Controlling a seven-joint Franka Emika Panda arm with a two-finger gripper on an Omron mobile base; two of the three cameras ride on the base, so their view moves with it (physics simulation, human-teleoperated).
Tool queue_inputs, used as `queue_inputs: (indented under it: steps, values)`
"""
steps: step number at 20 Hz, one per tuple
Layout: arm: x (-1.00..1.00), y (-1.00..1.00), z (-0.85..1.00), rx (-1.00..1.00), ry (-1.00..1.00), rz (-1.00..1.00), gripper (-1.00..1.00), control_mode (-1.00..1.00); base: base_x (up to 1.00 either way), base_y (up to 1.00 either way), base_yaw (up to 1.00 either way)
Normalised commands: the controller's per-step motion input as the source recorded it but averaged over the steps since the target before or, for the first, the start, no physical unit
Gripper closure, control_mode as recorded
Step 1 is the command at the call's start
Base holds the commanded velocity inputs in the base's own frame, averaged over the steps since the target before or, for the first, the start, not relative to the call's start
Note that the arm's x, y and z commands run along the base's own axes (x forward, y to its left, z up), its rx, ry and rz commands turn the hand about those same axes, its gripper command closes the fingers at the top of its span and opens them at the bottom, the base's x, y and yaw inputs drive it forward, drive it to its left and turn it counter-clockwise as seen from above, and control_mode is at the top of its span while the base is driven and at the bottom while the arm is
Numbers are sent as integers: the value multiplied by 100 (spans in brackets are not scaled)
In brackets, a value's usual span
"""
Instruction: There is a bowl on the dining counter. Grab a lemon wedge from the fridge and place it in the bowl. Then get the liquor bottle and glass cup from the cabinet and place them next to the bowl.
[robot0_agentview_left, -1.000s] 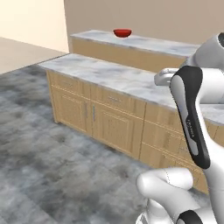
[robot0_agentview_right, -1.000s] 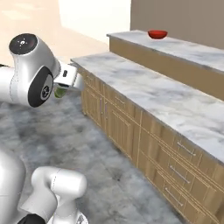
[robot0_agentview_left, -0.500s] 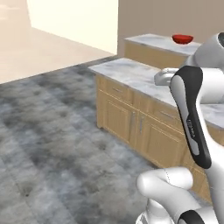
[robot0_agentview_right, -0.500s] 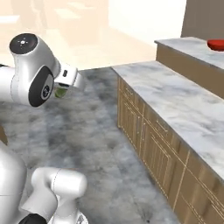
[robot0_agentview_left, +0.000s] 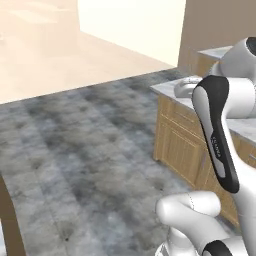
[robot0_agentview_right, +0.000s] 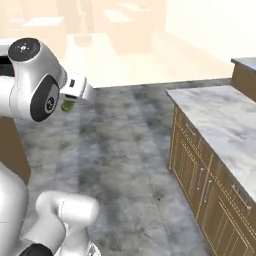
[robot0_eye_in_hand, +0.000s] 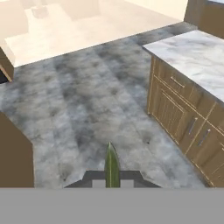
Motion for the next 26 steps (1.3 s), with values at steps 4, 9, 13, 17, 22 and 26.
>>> queue_inputs:
  steps: [4,9,13,17,22,26]
  values:
    - [0,0,0,0,0,0,100,100,100,0,16]
    - [0,0,0,0,0,0,100,100,100,0,13]
    - [0,0,0,0,0,0,100,100,100,0,8]
    - [0,0,0,0,0,0,100,100,100,0,2]
    - [0,0,0,0,0,0,100,100,100,0,-1]
    - [0,0,0,0,0,0,100,100,100,0,-11]
